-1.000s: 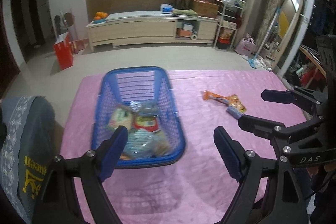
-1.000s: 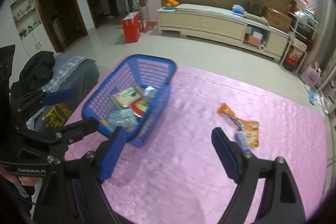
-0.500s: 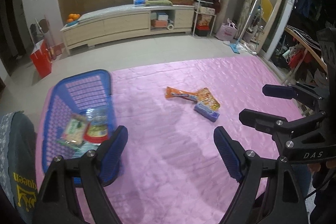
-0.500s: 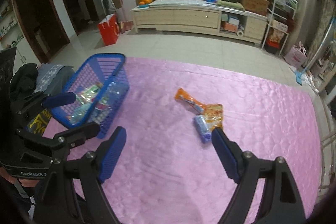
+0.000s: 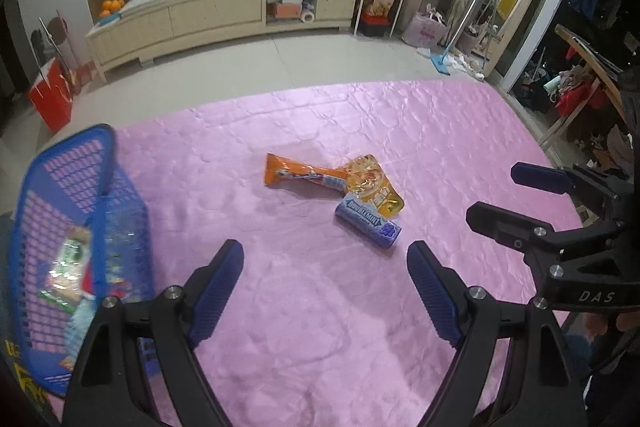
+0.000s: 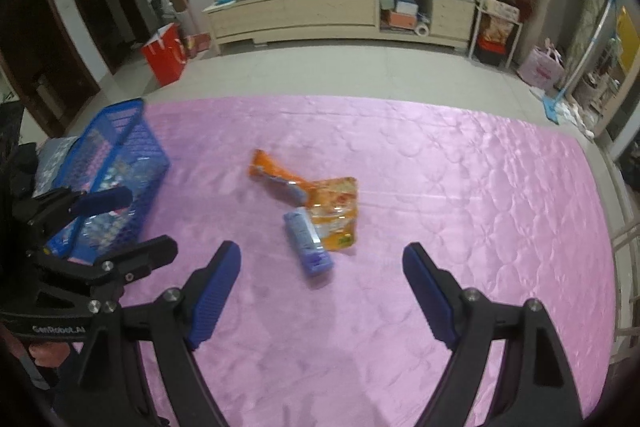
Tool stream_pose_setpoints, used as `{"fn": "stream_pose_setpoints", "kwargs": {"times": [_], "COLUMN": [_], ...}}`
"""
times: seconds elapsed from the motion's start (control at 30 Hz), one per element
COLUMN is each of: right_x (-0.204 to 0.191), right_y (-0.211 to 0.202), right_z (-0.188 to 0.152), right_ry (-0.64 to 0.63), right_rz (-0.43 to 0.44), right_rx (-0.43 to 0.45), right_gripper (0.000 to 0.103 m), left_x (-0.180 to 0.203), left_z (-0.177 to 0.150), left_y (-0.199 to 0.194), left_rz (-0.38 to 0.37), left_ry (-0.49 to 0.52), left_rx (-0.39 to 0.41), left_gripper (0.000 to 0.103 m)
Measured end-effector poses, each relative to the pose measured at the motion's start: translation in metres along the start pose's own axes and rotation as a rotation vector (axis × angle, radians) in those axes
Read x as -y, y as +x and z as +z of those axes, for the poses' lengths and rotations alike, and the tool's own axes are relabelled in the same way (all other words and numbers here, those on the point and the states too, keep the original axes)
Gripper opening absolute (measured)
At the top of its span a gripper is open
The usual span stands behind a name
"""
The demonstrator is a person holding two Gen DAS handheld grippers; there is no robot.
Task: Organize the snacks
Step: 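Move both tools back toward the remaining orange snack, yellow pouch and gum box, then grip the blue Doublemint gum box with left tool while right tool grips the yellow pouch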
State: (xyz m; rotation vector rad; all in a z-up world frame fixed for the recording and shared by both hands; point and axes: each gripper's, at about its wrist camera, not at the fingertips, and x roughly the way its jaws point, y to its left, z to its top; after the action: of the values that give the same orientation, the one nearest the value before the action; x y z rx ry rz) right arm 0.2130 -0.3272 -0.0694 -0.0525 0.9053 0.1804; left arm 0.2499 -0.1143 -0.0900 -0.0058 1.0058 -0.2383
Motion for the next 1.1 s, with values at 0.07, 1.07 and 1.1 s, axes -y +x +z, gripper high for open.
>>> {"fn": "stream_pose_setpoints", "kwargs": {"times": [0.07, 1.07, 1.1], "right_x": [0.009, 0.091, 0.089], "right_y": [0.011, 0.090, 0.091], "right_z": [0.001, 0.004, 0.003], "right_ry": [0.005, 0.097, 0.089], "right_rz": [-0.012, -0.127, -0.134], "right_rx": [-0.008, -0.104, -0.108], "right_gripper": [0.086, 0.086, 0.086], "left_x": [0.003, 0.033, 0.034], "left_z": [0.004, 0.025, 0.023], "left_y": [0.016, 0.177, 0.178], "left_rz": [-0.004, 0.069, 0.066], "left_ry": [-0.002, -0.112, -0.117], "left_rx": [-0.018, -0.229, -0.231], "left_gripper": [0.082, 0.081, 0.079]}}
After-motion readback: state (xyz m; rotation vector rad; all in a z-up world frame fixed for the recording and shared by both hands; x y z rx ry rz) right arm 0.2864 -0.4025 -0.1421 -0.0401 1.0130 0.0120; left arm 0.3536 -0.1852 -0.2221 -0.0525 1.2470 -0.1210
